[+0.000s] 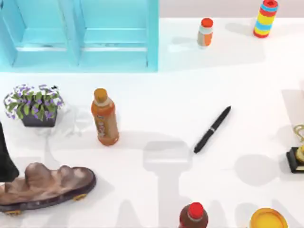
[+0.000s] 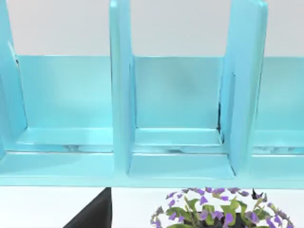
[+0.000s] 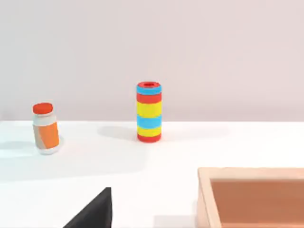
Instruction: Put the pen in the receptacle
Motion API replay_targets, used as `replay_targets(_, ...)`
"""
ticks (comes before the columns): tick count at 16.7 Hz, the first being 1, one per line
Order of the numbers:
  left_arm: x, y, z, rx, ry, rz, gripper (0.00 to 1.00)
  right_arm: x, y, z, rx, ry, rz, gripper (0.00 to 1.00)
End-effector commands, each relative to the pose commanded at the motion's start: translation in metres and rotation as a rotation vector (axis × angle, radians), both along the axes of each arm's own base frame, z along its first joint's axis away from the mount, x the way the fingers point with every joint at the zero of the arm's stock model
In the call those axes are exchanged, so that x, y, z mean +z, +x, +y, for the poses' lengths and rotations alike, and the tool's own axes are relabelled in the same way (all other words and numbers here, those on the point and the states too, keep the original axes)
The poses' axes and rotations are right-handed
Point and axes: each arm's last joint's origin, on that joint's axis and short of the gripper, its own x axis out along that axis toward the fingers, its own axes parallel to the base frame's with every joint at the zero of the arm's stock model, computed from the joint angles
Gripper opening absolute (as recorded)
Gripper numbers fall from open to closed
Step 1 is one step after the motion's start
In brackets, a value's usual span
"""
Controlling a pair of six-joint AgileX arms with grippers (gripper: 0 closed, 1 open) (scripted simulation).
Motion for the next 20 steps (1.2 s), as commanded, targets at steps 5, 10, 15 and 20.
replay_targets(5,0.000,0.000,0.000,0.000,0.000,0.000,1.00,0.018,0.000,0.004,0.056,0.036,-0.022,1.00)
replay_targets(10,0.000,0.000,0.000,0.000,0.000,0.000,1.00,0.091,0.009,0.017,0.228,0.195,-0.055,1.00)
replay_targets(15,0.000,0.000,0.000,0.000,0.000,0.000,1.00,0.163,0.062,0.038,0.378,0.417,0.061,1.00)
replay_targets(20,0.000,0.000,0.000,0.000,0.000,0.000,1.00,0.153,0.161,0.075,0.425,0.663,0.427,1.00)
